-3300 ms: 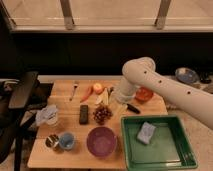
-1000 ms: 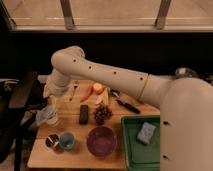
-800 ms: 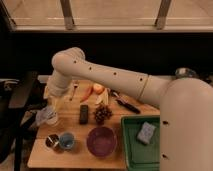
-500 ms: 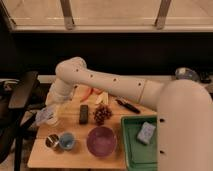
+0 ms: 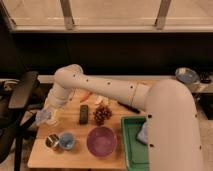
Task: Place towel in red bowl
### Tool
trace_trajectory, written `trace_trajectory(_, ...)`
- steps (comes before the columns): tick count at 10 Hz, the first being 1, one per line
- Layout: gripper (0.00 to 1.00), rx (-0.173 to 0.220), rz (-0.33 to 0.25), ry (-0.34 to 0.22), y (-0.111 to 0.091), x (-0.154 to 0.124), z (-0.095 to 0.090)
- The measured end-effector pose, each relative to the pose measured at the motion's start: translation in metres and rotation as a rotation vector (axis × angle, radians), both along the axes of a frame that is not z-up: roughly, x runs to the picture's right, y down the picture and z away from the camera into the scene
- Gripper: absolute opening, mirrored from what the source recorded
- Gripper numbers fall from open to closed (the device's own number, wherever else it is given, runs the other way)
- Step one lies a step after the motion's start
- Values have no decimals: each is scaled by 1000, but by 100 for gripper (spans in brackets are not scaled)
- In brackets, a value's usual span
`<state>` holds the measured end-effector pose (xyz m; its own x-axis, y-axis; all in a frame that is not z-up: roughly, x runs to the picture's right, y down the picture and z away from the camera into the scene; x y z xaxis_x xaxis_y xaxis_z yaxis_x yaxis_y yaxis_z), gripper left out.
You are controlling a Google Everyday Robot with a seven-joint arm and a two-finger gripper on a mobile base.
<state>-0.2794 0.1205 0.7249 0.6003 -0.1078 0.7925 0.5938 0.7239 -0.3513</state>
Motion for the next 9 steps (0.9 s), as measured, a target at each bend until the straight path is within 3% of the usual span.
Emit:
trace_trajectory(4,54,-39,-4,-11,10,-8,16)
trace_trajectory(9,7,-15,-31,-5,4,-17,9)
